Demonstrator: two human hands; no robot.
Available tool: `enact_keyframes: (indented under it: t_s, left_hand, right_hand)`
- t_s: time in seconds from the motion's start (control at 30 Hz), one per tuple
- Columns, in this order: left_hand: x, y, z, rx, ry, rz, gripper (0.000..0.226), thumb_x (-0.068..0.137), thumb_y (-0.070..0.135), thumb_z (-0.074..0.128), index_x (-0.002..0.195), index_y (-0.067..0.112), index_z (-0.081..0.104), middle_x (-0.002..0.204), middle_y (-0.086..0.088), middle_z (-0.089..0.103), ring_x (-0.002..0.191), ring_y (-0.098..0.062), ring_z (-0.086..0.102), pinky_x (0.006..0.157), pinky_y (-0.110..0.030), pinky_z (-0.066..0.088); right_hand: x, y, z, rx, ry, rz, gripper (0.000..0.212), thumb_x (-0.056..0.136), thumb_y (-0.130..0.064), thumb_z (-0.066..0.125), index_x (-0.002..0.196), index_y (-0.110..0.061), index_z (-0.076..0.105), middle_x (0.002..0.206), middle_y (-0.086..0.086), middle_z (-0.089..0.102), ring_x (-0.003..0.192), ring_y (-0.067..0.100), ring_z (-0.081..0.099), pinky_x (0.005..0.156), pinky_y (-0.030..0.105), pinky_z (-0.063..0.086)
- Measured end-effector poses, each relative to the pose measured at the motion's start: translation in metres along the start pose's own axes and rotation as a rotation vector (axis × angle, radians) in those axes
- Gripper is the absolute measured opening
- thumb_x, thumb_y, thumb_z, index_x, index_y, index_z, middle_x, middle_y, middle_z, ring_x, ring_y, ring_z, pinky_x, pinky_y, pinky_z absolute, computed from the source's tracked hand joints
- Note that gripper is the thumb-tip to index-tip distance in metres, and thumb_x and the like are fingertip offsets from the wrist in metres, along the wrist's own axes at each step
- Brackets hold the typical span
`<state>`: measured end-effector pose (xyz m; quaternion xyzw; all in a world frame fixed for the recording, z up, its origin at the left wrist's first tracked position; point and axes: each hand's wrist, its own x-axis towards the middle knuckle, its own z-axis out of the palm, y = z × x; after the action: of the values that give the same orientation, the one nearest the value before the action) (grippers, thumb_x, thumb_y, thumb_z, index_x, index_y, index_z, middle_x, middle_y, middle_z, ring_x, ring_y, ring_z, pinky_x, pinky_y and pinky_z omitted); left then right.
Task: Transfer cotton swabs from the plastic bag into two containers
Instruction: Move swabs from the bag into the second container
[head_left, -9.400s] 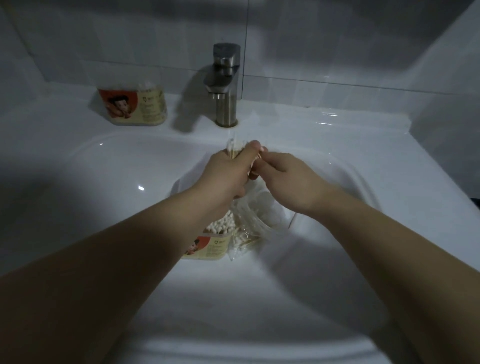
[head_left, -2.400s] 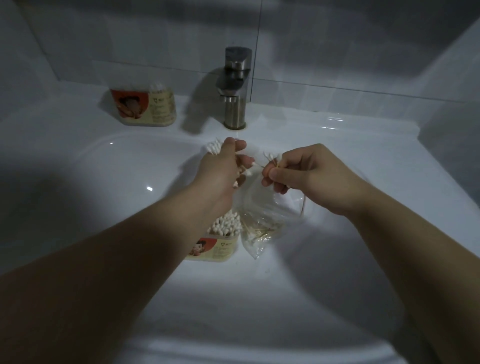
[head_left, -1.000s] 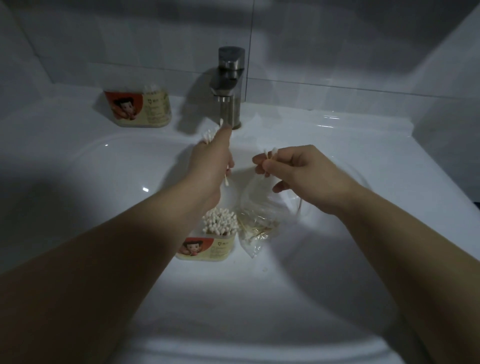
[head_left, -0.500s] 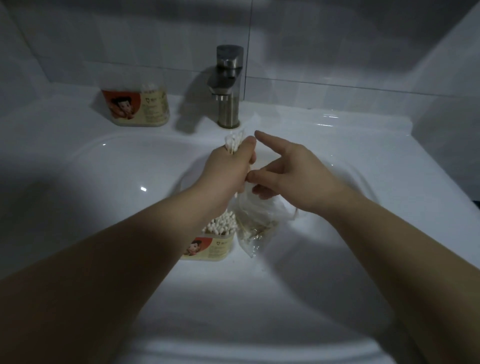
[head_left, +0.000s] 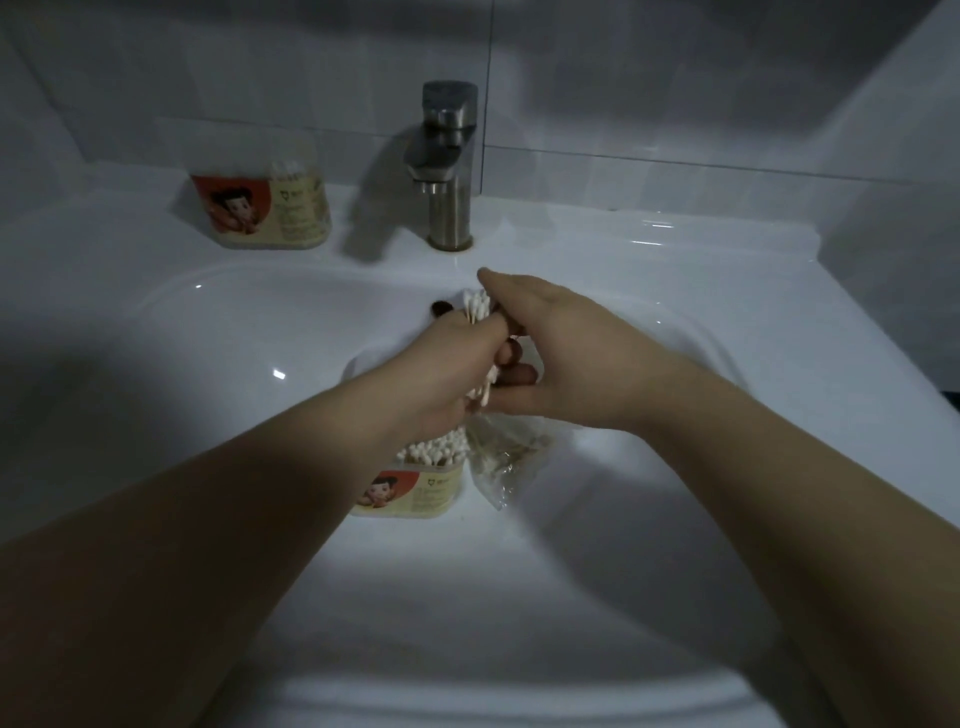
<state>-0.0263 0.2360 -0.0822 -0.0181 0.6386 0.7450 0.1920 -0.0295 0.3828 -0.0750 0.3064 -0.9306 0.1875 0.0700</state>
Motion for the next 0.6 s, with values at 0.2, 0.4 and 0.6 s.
enact_keyframes:
  t_s: [0.2,0.4,0.6]
  left_hand:
    - [0.000,0.002,0.001,-0.092,0.040,-0.016,0.016,0.106,0.012,0.049,0.103,0.003,0.062,0.076,-0.013,0.065,0.063,-0.021,0.071,0.054,-0.031,0.057]
    - [0.000,0.001,0.000,-0.023,0.021,-0.008,0.021,0.106,0.014,0.049,0.089,0.009,0.060,0.074,-0.007,0.062,0.065,-0.014,0.066,0.053,-0.024,0.052]
    - [-0.001,0.002,0.002,-0.040,0.027,-0.022,0.021,0.105,0.009,0.048,0.090,0.007,0.062,0.076,-0.008,0.067,0.072,-0.017,0.068,0.057,-0.025,0.055]
  right_hand:
    - [-0.001,-0.012,0.001,-0.050,-0.083,0.082,0.136,0.053,-0.081,0.067,0.160,-0.012,0.019,0.159,0.004,0.035,0.140,0.022,0.039,0.115,0.032,0.036]
    - [0.003,-0.006,0.001,0.011,0.016,0.031,0.106,0.067,-0.065,0.078,0.151,-0.011,0.042,0.123,0.001,0.061,0.113,0.018,0.057,0.099,0.030,0.046]
    - [0.003,-0.008,0.008,0.044,0.003,0.058,0.114,0.066,-0.068,0.074,0.156,-0.010,0.034,0.132,0.003,0.057,0.118,0.016,0.054,0.100,0.024,0.042]
